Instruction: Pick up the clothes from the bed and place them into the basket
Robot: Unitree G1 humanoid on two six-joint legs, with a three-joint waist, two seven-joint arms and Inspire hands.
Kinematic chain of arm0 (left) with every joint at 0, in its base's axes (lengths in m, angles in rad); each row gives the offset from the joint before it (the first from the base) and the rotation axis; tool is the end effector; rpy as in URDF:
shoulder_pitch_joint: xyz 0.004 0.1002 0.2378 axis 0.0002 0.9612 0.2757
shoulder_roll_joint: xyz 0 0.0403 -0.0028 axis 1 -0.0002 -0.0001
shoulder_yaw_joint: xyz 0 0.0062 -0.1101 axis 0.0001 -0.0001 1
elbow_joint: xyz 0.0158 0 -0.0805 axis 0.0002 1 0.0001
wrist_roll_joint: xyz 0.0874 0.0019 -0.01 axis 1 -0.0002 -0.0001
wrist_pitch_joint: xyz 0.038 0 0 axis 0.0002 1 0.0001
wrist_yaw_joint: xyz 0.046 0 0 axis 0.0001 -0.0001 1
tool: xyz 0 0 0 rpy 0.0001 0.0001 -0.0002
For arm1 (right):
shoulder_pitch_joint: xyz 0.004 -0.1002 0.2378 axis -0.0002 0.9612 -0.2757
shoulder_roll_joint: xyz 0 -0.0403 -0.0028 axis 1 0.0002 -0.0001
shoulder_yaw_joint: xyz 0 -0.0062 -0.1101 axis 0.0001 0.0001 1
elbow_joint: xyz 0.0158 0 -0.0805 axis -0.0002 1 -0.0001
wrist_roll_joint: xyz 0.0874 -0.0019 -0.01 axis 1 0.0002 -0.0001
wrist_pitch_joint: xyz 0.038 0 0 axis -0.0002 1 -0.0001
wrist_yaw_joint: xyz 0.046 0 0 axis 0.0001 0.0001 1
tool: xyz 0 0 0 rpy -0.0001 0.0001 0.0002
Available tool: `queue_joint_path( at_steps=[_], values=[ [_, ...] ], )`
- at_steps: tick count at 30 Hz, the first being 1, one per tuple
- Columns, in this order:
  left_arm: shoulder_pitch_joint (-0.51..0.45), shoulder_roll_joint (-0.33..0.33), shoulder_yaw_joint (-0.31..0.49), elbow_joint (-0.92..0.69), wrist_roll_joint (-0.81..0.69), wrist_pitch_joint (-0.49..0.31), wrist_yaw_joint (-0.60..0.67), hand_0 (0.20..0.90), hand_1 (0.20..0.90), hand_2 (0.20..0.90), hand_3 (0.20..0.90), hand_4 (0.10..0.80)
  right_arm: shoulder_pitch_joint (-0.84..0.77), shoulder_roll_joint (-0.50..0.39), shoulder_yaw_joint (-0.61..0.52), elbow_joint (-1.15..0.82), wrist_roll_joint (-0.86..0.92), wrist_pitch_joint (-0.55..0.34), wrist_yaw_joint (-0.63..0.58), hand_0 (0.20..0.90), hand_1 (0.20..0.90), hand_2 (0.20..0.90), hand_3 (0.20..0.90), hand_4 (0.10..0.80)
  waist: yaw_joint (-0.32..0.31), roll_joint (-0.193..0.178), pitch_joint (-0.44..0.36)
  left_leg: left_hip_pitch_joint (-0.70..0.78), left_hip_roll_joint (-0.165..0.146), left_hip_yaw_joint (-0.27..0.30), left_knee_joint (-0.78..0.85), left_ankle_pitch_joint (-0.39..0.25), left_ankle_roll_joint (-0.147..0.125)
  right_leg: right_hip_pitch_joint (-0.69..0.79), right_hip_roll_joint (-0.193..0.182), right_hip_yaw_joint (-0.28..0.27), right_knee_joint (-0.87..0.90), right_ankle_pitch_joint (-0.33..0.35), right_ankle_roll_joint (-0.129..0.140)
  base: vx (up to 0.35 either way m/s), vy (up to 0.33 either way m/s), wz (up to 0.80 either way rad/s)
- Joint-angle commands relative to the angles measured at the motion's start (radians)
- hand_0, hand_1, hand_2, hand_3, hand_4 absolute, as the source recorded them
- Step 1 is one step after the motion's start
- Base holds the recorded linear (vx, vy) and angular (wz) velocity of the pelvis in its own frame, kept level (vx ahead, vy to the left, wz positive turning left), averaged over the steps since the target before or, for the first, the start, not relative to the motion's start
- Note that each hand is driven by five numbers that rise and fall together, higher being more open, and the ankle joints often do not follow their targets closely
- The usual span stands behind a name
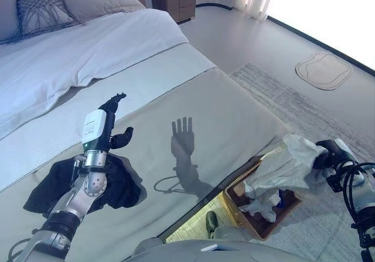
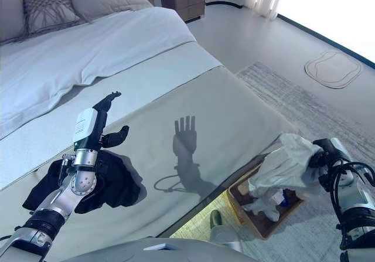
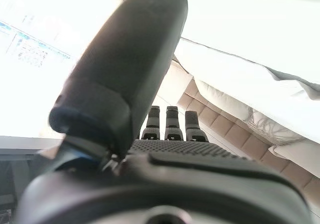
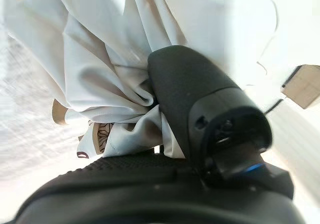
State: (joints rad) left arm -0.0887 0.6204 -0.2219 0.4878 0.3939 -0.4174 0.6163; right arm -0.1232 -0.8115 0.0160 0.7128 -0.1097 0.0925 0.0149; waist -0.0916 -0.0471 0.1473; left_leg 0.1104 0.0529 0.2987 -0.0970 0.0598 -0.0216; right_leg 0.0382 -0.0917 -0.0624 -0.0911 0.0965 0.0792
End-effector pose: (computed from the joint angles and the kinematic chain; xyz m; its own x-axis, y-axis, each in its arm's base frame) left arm 0.1895 0.2599 0.0153 0.9541 0.0693 0.2914 -0.2793 0.5574 0.7819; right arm 0.1735 -0.3669 0.0421 0.7642 -0.4878 -0.4220 -0.0277 0.6288 -0.7771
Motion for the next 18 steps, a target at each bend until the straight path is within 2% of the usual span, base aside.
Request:
queue_joint_path(
  at_steps=[1,2,9,18],
  values=[
    [-0.085,0.029,0.014,0.012,-0.016,-0.051,0.050,0.900,0.900,0.900,0.900,0.800,-0.170,-0.078,0.016,0.074,-0.035,-0.039,-0.032,0.302,0.302,0.302,0.203,0.103,0.031,0.008,-0.075,0.048,0.039,-0.058,0.024,-0.096,-0.017,0.013,-0.009,-0.040,0.074,-0.056,0.038,0.000,0.000,0.00],
    [-0.085,0.029,0.014,0.012,-0.016,-0.052,0.050,0.900,0.900,0.900,0.900,0.800,-0.173,-0.077,0.020,0.086,-0.036,-0.040,-0.036,0.900,0.900,0.900,0.900,0.800,0.032,0.008,-0.075,0.049,0.038,-0.058,0.024,-0.096,-0.017,0.014,-0.009,-0.041,0.074,-0.056,0.038,0.000,0.000,0.00],
    [-0.079,0.032,0.020,0.007,-0.020,-0.048,0.050,0.900,0.900,0.900,0.900,0.800,-0.168,-0.065,0.019,0.104,-0.041,0.003,-0.023,0.900,0.900,0.900,0.900,0.800,0.034,0.010,-0.072,0.051,0.041,-0.060,0.023,-0.094,-0.018,0.016,-0.009,-0.041,0.074,-0.057,0.037,0.003,0.001,0.01],
    [-0.076,0.036,0.021,-0.012,-0.026,-0.041,0.044,0.900,0.900,0.900,0.900,0.800,-0.171,-0.070,0.020,0.057,-0.042,-0.003,-0.045,0.900,0.900,0.900,0.900,0.800,0.033,0.009,-0.063,0.051,0.043,-0.064,0.023,-0.092,-0.021,0.016,-0.007,-0.038,0.073,-0.056,0.036,0.000,0.000,0.00]
  ],
)
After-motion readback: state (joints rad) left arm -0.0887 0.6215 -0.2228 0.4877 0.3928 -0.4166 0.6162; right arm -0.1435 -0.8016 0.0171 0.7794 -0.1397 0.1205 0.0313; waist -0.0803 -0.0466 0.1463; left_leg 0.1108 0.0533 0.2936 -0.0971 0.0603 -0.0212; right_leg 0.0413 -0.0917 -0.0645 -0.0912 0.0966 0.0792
